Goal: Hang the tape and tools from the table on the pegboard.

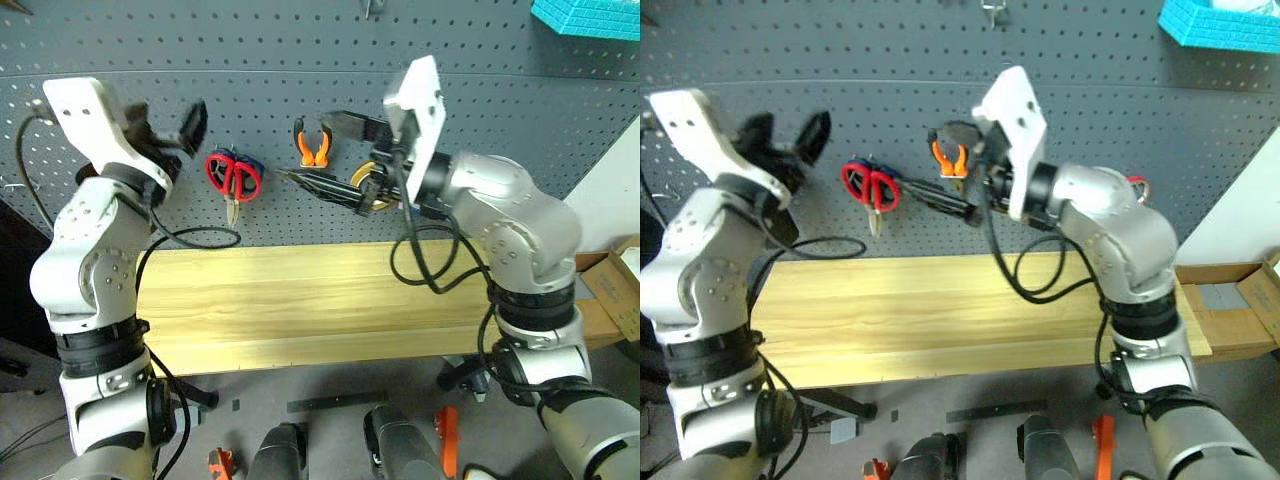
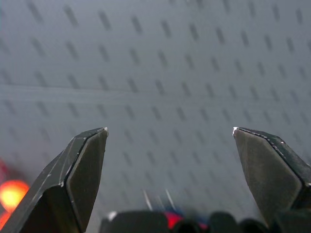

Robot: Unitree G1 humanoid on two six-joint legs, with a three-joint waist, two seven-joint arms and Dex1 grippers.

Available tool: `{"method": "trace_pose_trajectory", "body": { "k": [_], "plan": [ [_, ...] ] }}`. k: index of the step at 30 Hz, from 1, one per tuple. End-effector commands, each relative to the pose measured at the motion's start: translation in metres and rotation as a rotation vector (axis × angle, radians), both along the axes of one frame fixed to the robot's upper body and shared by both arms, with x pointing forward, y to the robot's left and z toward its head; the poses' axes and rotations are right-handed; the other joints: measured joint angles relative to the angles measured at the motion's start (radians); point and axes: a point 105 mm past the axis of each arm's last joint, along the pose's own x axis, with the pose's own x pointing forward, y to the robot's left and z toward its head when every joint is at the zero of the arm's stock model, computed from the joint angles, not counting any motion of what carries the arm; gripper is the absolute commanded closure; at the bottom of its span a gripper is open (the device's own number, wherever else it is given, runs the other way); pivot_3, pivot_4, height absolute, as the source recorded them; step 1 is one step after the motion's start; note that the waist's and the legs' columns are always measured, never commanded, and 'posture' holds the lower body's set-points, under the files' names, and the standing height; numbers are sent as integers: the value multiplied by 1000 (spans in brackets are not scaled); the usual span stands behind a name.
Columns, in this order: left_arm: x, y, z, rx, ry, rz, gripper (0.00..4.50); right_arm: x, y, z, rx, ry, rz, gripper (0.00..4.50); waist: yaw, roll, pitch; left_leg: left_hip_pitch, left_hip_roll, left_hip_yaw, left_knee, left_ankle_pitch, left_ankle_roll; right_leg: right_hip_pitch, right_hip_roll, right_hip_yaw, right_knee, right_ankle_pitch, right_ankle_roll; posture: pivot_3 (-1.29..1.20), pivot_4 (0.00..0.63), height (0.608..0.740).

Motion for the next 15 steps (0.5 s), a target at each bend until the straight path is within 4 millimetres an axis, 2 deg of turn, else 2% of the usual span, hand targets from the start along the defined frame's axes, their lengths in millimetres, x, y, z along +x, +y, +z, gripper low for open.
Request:
{"method": "trace_pose_trajectory", "body": {
  "k": [1,4,6,8,11,15],
  "plan": [
    [-12,-15,-20,36,47,-73,70,-3,-15,-18,-14,36,-62,0,1,3,-9,0,0,1,-1,0,0,1,0,0,-1,0,0,-64,87,740],
    [-24,-27,-65,155,151,-123,70,-6,-27,-47,-60,19,-128,0,3,6,-15,1,0,2,0,0,1,1,0,2,-1,0,0,-59,84,740],
    [-32,-31,-90,171,207,-157,70,-11,-31,-65,-70,35,-143,0,5,7,-18,2,0,2,-1,0,1,3,0,2,-2,0,0,-55,80,740],
    [-33,-17,-115,142,255,-73,70,-12,-38,-93,-57,83,-193,0,11,7,-20,6,0,2,-1,0,1,8,1,2,-3,0,0,-49,72,740],
    [-33,5,-145,186,291,53,70,3,-56,-137,0,157,-379,0,24,10,-31,20,1,4,-4,0,1,27,7,0,-17,-3,1,-48,62,740],
    [-34,13,-163,184,302,107,70,17,-78,-166,58,185,-561,0,32,13,-45,24,9,6,-2,0,1,34,11,1,-22,-3,-1,-53,46,740]
  ]
}}
